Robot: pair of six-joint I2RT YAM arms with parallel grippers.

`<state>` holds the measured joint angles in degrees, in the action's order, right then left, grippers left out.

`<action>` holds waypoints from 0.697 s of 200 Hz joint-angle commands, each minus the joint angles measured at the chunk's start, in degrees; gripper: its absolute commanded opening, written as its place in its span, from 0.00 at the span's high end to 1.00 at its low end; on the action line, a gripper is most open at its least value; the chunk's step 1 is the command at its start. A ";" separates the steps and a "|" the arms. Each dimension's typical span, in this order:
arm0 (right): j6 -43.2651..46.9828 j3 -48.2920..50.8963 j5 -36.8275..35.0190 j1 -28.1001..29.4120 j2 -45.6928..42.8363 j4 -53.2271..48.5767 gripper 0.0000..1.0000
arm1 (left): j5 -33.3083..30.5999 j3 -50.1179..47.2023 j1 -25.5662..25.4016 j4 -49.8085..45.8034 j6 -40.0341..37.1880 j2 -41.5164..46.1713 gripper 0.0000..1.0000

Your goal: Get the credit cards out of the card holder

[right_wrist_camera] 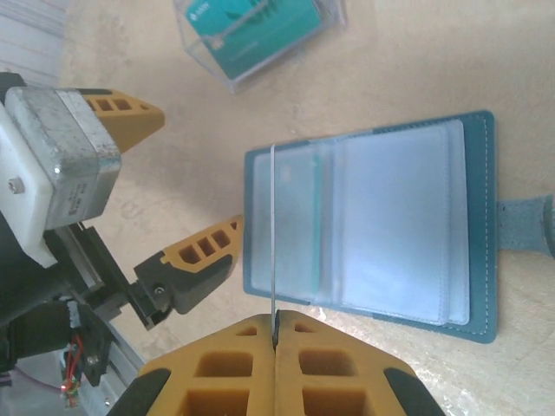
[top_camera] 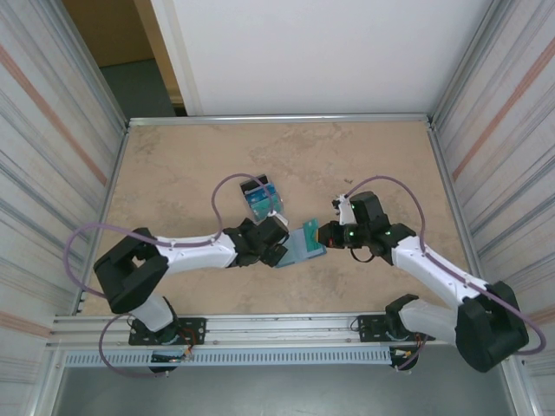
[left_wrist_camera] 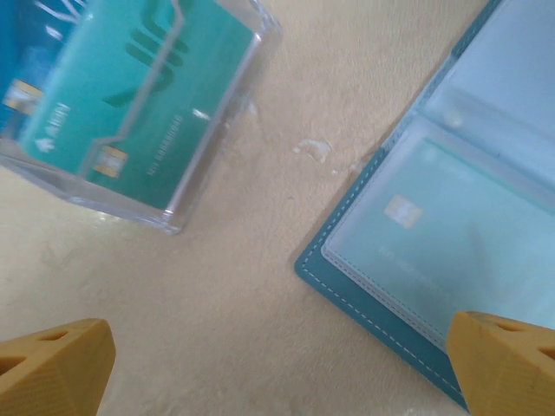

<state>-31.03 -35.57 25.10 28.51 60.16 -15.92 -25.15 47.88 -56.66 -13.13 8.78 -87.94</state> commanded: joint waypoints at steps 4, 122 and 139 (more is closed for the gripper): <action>4.61 -2.61 -4.49 1.72 -3.08 -5.68 0.98 | -2.86 -0.65 -0.29 -2.25 -1.21 7.08 0.01; 18.86 -12.47 -1.62 8.08 -4.95 -7.83 1.00 | 36.62 -7.83 14.34 12.80 -9.43 33.72 0.08; 21.22 -14.54 0.08 8.86 -3.94 -9.22 1.00 | 44.97 -5.74 16.29 10.69 -13.54 32.73 0.11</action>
<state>-15.84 -46.48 21.82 36.27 55.02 -22.83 1.56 39.97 -42.46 -3.33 1.63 -54.94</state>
